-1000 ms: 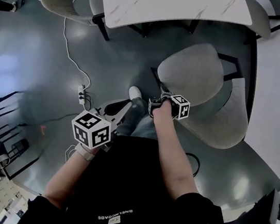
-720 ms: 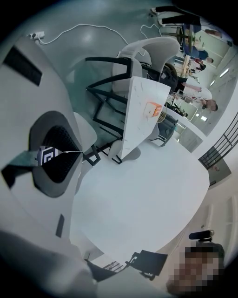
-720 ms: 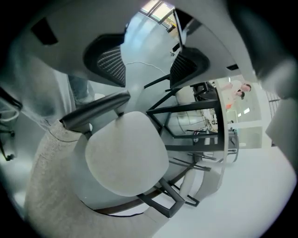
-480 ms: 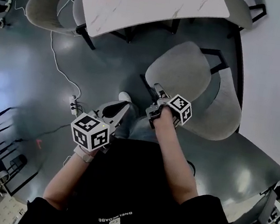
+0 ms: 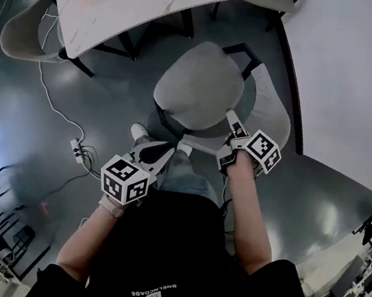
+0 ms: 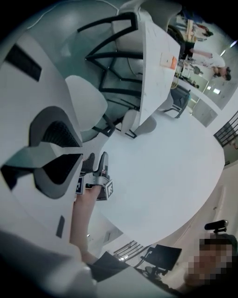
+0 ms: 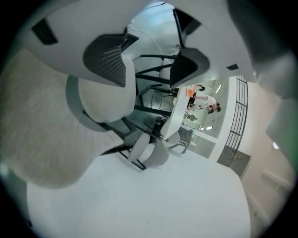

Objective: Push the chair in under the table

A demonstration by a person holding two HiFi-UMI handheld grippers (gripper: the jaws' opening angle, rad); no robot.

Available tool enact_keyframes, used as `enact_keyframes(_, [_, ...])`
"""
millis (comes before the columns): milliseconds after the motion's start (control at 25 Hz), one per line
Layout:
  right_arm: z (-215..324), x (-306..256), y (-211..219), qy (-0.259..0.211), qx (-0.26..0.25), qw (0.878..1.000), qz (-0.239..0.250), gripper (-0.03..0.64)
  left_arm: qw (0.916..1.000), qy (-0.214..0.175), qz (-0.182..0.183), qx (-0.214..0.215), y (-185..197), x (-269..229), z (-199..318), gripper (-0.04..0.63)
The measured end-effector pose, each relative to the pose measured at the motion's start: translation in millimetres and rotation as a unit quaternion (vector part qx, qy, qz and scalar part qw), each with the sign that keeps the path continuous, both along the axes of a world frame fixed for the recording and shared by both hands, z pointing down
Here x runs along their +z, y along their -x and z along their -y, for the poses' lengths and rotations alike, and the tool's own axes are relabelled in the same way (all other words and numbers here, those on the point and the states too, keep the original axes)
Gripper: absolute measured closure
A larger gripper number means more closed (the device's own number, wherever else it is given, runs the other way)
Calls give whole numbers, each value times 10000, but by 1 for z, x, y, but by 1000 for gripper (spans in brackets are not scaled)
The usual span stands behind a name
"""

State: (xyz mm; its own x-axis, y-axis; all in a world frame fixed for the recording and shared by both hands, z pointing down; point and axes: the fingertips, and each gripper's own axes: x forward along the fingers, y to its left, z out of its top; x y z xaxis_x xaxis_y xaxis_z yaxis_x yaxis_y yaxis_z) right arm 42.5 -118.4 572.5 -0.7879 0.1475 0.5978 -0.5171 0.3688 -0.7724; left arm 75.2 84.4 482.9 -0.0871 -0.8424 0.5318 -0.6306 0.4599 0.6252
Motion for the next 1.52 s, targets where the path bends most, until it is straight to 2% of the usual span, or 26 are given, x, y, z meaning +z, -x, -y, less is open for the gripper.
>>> enact_keyframes(160, [81,-22,-45,-758,253,9968,54,333,9960,49,140,880,-39,9,62,525])
enact_keyframes(280, [129,-34,-76,-1201,475,9916,-7,333,9895,93,255,1418,-63,18,100,483])
enact_keyframes(400, [165,-35,-107,-1531,670,9857,-222,333,9811,95,540,1855,-80,27,132,461])
enact_keyframes(600, [194,-12,-145,-1859,600,9777,-769,333,9586,400,1236,2535,-101,65,173,397])
enact_keyframes(720, [193,5,-153,-1902,429,9758,-988,333,9412,669,1750,2810,-104,91,188,352])
enact_keyframes(840, [189,21,-153,-1848,365,9755,-1139,333,9287,711,2004,3038,-110,112,201,336])
enact_keyframes(1080, [183,42,-150,-1848,320,9722,-1399,333,9125,742,1959,3512,-130,150,216,327])
enact_keyframes(1240, [181,60,-144,-1875,61,9686,-1633,333,9098,761,1793,3665,-138,174,221,327])
enact_keyframes(1440, [178,81,-142,-1578,-8,9712,-1786,334,8985,1073,1597,3945,-147,209,219,327])
enact_keyframes(1520, [176,87,-141,-1528,-68,9705,-1862,334,8992,1079,1502,3966,-148,214,218,327])
